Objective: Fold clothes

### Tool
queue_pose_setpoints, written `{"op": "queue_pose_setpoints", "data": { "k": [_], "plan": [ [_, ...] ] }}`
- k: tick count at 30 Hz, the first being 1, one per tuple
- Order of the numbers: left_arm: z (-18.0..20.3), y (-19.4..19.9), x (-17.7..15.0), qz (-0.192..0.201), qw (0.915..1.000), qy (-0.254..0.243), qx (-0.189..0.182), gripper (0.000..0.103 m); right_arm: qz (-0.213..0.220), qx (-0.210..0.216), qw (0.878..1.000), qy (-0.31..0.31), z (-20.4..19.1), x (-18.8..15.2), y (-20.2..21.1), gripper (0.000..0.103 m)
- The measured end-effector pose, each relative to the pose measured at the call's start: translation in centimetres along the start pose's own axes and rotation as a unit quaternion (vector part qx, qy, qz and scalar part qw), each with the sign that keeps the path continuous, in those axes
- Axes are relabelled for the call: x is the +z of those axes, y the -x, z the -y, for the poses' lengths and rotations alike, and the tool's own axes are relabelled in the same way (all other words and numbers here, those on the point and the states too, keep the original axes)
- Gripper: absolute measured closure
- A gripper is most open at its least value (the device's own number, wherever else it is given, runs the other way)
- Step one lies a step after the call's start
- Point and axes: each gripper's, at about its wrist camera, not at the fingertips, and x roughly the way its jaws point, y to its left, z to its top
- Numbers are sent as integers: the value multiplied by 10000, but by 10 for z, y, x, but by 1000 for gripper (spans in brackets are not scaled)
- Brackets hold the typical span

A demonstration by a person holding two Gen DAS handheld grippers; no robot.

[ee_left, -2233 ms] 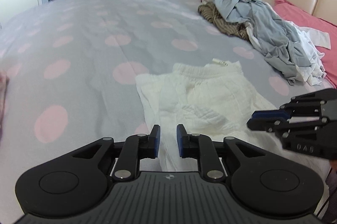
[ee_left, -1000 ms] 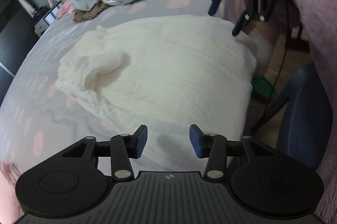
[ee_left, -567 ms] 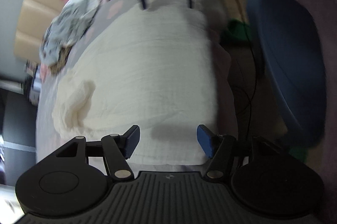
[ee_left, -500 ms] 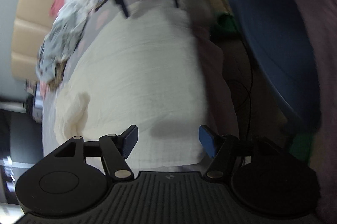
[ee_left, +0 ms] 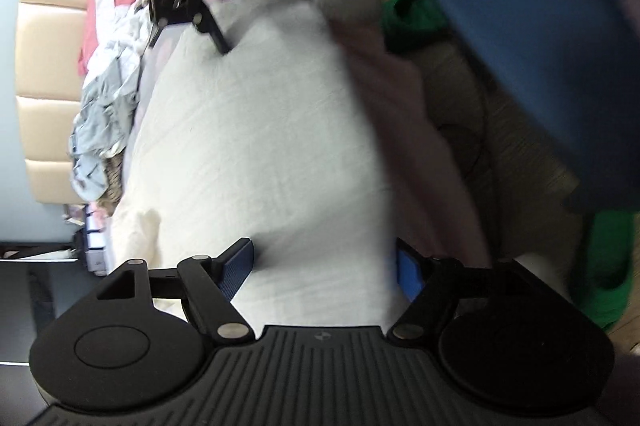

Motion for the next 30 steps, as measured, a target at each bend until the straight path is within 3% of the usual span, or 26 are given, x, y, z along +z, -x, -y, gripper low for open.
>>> {"op": "queue_pose_setpoints", "data": {
  "k": [3, 5, 7, 8, 9, 11, 12, 13, 17, 21, 24, 30],
  "plan": [
    [-6, -1, 0, 15, 10000, 80, -15, 47, -38, -186, 9997, 160, 2, -3, -1, 11],
    [-15, 2, -1, 41, 9995, 298, -115, 54, -64, -310, 9991, 266, 3, -5, -1, 18],
    [-28, 6, -2, 76, 9969, 712, -312, 63, -32, -429, 9987, 258, 9, -8, 2, 47],
    [-36, 9, -3, 86, 9943, 971, -433, 69, 25, -484, 9987, 173, 15, -10, 6, 55],
    [-45, 10, -4, 94, 9905, 1258, -551, 74, 66, -493, 9988, -5, 23, -12, 9, 69],
    [-64, 14, -6, 111, 9794, 1868, -754, 81, 221, -427, 9973, -561, 44, -19, 20, 76],
    [-74, 17, -10, 129, 9708, 2234, -863, 83, 301, -390, 9952, -847, 55, -23, 25, 85],
    [-85, 20, -14, 148, 9602, 2611, -984, 83, 392, -393, 9930, -1046, 63, -28, 31, 86],
    [-126, 34, -38, 394, 9141, 3801, -1355, 84, 845, -250, 9781, -1887, 97, -55, 60, 88],
    [-159, 44, -69, 654, 8700, 4655, -1487, 85, 1114, -122, 9524, -2834, 127, -84, 81, 89],
    [-182, 47, -89, 834, 8368, 5210, -1460, 85, 1278, -161, 9210, -3676, 147, -104, 88, 89],
    [-225, 49, -121, 1074, 7915, 5876, -1294, 86, 1587, -224, 8513, -4996, 192, -151, 87, 90]
  ]
}}
